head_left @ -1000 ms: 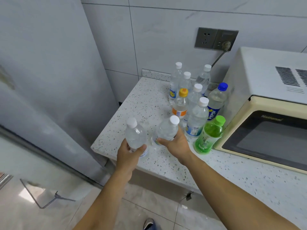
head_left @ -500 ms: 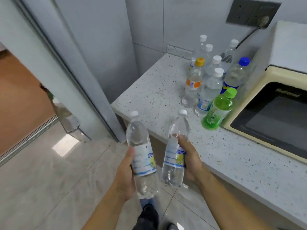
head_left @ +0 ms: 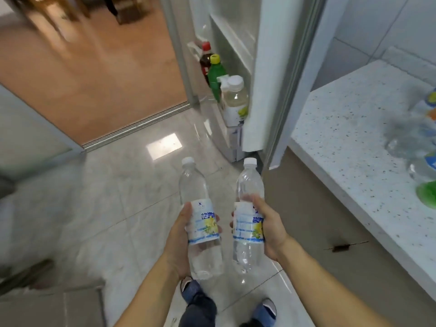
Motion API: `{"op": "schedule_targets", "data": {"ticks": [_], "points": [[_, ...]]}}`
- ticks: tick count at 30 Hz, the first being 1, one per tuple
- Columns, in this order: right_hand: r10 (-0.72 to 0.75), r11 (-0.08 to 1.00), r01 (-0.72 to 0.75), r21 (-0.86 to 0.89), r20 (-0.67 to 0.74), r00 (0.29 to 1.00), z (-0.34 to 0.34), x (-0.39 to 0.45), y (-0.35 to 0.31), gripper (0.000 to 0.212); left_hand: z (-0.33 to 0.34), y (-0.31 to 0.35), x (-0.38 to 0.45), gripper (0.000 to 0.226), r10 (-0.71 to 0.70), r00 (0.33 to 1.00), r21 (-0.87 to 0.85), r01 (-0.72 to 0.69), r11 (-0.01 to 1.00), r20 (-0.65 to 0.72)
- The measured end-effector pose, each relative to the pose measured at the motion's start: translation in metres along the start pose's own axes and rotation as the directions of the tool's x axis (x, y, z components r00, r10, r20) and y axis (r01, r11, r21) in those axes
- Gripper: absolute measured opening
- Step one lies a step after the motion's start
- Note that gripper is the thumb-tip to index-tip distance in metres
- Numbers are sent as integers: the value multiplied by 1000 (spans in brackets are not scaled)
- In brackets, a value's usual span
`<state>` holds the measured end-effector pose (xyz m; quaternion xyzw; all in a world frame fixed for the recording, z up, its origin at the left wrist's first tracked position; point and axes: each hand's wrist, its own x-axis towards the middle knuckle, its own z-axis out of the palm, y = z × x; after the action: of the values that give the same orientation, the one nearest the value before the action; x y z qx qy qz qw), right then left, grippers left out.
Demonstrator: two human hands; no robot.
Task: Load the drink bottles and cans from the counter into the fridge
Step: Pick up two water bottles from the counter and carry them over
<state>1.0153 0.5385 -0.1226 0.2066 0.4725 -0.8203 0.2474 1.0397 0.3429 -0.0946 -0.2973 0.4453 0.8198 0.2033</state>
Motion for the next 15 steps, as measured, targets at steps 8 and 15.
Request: {"op": "schedule_targets", "data": {"ticks": [8, 15], "points": [[89, 991, -84, -108, 46, 995, 137, 59, 37, 40, -124, 88, 0, 67, 128, 977, 109, -110, 988, -171], [115, 966, -99, -241, 54, 992, 236, 109, 49, 50, -189, 169, 16, 51, 326, 928, 370, -243, 897, -181]]}}
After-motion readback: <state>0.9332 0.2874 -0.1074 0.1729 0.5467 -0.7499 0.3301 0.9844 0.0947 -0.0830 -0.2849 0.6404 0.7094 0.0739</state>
